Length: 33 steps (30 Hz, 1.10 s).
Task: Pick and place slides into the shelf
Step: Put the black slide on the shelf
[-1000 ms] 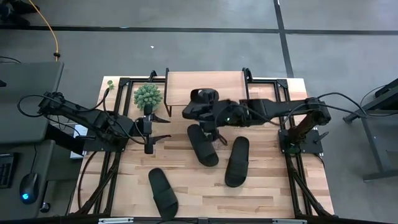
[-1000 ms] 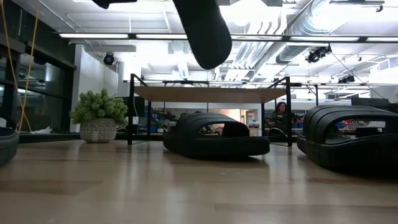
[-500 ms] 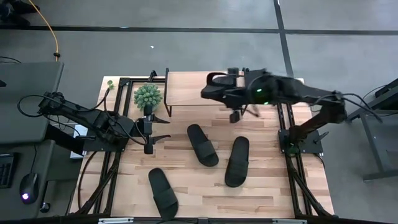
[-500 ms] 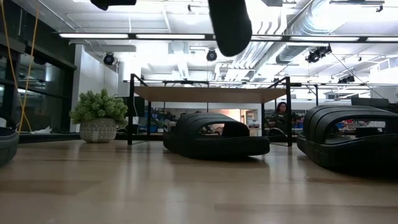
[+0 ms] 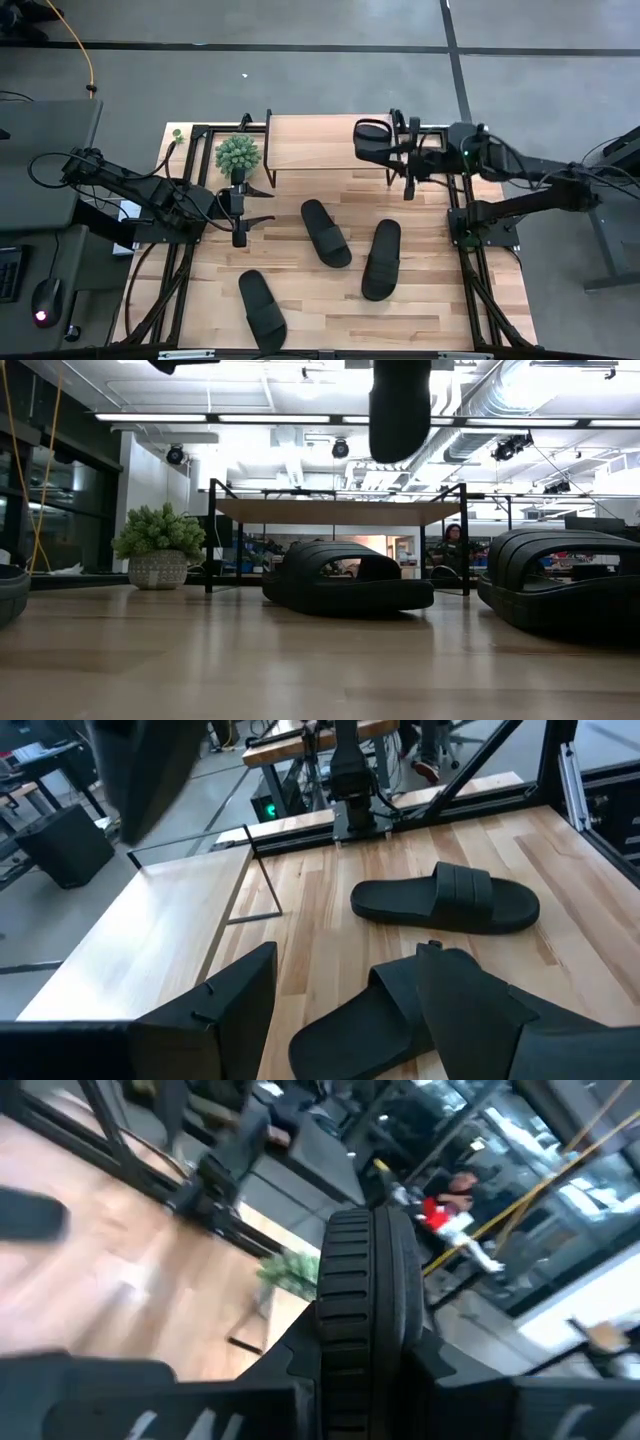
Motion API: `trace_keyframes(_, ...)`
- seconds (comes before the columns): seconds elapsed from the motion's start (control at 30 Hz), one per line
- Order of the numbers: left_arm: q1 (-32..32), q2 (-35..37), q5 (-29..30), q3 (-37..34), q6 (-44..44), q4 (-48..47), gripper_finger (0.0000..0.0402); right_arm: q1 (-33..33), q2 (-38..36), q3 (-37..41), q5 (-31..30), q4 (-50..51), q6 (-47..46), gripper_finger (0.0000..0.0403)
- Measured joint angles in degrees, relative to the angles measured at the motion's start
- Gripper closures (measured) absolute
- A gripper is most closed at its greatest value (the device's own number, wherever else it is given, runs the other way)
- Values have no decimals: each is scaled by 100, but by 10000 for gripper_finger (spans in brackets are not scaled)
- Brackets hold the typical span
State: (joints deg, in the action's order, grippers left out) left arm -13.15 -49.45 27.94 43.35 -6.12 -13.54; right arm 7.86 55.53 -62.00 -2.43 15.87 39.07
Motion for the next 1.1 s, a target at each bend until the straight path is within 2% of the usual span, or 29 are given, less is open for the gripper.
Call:
trace_keyframes(0.13,0,0,-2,0,1,19,181,119,-300,1087,-55,-1224,576,363)
trace_keyframes(0.27,0,0,1,0,-3,20,181,300,-403,1545,122,-1538,706,363)
trace_keyframes(0.37,0,0,7,0,-46,23,181,451,-386,1688,433,-1519,777,363)
trace_keyframes(0.73,0,0,16,0,-108,210,181,800,-379,1884,998,-1497,1061,363)
trace_keyframes(0.97,0,0,16,0,-155,325,181,1033,-379,1884,976,-1376,1314,363)
trace_keyframes(1.1,0,0,16,0,-319,334,181,1345,-379,1886,1203,-1352,1493,363)
